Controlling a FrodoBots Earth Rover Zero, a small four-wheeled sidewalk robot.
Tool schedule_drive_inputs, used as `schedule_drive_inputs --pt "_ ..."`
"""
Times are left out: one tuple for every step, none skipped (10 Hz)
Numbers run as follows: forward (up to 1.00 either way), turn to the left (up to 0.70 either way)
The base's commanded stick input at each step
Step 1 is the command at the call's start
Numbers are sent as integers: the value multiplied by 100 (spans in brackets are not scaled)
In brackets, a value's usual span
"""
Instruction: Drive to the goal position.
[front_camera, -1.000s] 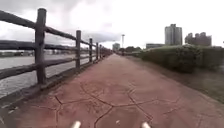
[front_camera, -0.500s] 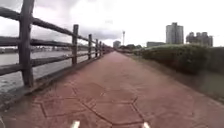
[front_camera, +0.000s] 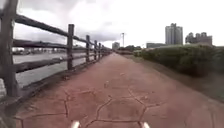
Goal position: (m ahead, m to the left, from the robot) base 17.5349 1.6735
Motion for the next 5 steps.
schedule_drive_inputs --pt "70 0" --pt "70 0" --pt "70 0" --pt "70 0" --pt "70 0"
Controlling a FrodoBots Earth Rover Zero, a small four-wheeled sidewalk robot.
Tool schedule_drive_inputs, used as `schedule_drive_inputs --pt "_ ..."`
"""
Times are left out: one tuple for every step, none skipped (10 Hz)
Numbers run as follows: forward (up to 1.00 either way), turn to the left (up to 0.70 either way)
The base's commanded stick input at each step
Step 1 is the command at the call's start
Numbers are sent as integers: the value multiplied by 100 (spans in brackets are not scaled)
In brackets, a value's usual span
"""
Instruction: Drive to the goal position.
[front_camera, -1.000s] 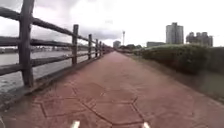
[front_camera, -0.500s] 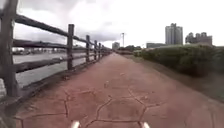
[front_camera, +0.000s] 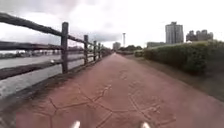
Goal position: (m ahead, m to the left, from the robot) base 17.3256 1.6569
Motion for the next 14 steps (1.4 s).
schedule_drive_inputs --pt "70 0" --pt "70 0" --pt "70 0" --pt "70 0" --pt "70 0" --pt "70 0" --pt "70 0" --pt "70 0" --pt "70 0" --pt "70 0" --pt "70 0" --pt "70 0" --pt "70 0" --pt "70 0"
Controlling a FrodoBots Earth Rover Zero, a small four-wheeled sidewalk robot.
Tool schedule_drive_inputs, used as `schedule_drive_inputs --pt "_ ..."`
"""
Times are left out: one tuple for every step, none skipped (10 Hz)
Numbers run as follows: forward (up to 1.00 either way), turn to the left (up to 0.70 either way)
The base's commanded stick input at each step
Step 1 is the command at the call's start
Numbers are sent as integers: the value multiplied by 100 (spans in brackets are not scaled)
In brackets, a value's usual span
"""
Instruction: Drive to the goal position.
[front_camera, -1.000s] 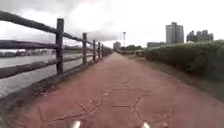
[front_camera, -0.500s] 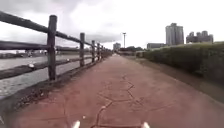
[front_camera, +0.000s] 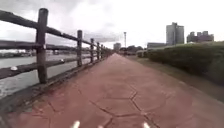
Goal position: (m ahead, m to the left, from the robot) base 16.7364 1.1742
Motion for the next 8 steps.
schedule_drive_inputs --pt "70 0" --pt "70 0" --pt "70 0" --pt "70 0" --pt "70 0" --pt "70 0" --pt "70 0" --pt "70 0"
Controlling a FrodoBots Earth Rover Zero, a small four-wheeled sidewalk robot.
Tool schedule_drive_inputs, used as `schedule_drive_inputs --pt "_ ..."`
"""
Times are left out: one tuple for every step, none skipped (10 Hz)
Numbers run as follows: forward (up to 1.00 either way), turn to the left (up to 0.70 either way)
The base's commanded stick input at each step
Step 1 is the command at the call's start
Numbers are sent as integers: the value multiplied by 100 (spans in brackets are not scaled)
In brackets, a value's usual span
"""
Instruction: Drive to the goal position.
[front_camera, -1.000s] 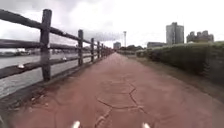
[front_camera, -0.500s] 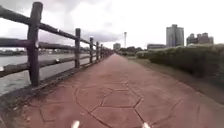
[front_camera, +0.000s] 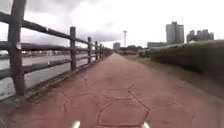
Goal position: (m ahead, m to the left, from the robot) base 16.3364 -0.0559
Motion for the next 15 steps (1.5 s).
schedule_drive_inputs --pt "70 0" --pt "70 0" --pt "70 0" --pt "70 0" --pt "70 0" --pt "70 0" --pt "70 0" --pt "70 0" --pt "70 0" --pt "70 0" --pt "70 0" --pt "70 0" --pt "70 0" --pt "70 0" --pt "70 0"
